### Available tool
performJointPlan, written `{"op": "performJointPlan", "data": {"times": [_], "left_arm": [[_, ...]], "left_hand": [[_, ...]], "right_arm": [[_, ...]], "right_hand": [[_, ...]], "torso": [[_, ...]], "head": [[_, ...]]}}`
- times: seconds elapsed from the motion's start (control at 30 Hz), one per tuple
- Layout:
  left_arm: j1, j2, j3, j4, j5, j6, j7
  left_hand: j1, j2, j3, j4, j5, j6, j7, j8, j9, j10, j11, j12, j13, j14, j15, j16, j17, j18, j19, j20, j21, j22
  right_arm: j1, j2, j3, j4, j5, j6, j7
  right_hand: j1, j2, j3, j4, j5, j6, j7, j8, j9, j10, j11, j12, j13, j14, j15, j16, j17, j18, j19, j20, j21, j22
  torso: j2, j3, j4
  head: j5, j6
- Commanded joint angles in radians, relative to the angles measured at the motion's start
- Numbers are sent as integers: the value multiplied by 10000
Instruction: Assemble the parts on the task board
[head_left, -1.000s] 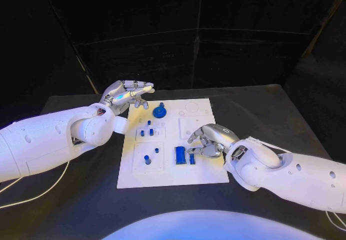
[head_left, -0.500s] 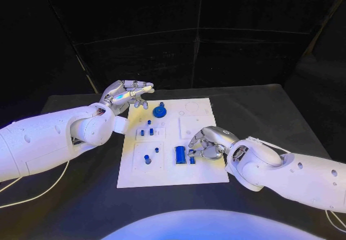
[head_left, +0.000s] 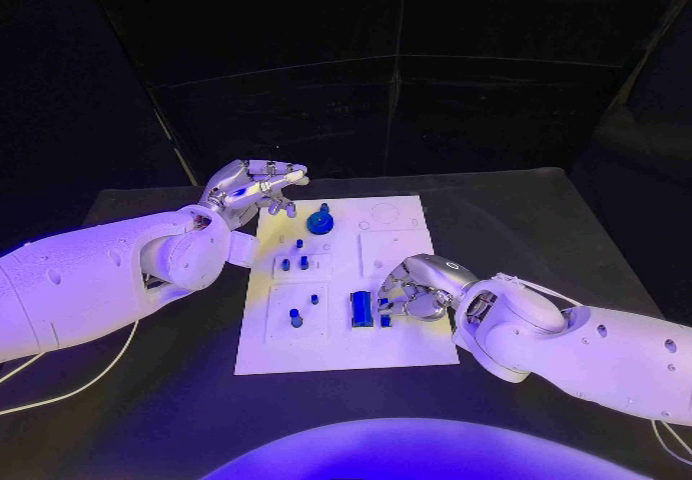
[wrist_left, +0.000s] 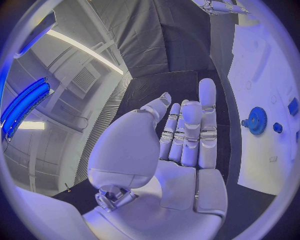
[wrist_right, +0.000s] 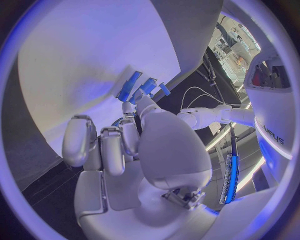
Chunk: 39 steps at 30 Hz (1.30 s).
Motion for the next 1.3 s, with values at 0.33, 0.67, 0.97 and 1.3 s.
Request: {"op": "performJointPlan", "data": {"times": [0.33,0.67,0.97,1.3], "left_arm": [[15,-6,6,18,14,99,35],[15,3,6,5,14,106,30],[14,15,6,-4,14,112,29],[14,28,5,-40,14,126,23]], "left_hand": [[73,-22,-12,-67,-10,-51,10,38,-7,-62,-13,70,-11,-93,0,48,-14,195,9,80,-53,-11],[74,-12,-14,-70,-9,-70,17,38,-9,-85,-7,82,-11,-96,6,55,-18,194,10,83,-56,-13],[74,-12,-14,-70,-9,-70,17,38,-9,-85,-7,82,-11,-96,6,55,-18,194,10,83,-56,-13],[70,-7,-17,-70,-10,-78,22,40,-9,-96,-3,91,-11,-99,8,59,-22,193,10,85,-57,-14]], "right_arm": [[9,-7,1,-53,-200,-74,11],[9,-27,1,-64,-208,-320,87],[9,-30,2,-90,-210,32,53],[9,-35,2,-113,-240,450,17]], "right_hand": [[114,105,29,-88,16,92,15,28,-28,13,-88,-71,165,780,-48,12,1333,29,13,-71,-15,12],[130,81,15,-112,34,30,43,-25,-60,7,-70,-81,159,780,-43,10,1332,28,12,-76,-18,7],[87,74,-14,-92,1,35,56,-37,-72,12,-56,-75,164,783,-33,15,1342,26,13,-73,-17,11],[287,231,84,-221,111,355,-71,76,-50,19,-154,-84,159,781,-95,8,1335,28,18,-103,-12,22]], "torso": [[7,6,-10],[-3,3,-7],[1,0,0],[-5,-3,4]], "head": [[27,-3],[10,-21],[1,-25],[4,-37]]}}
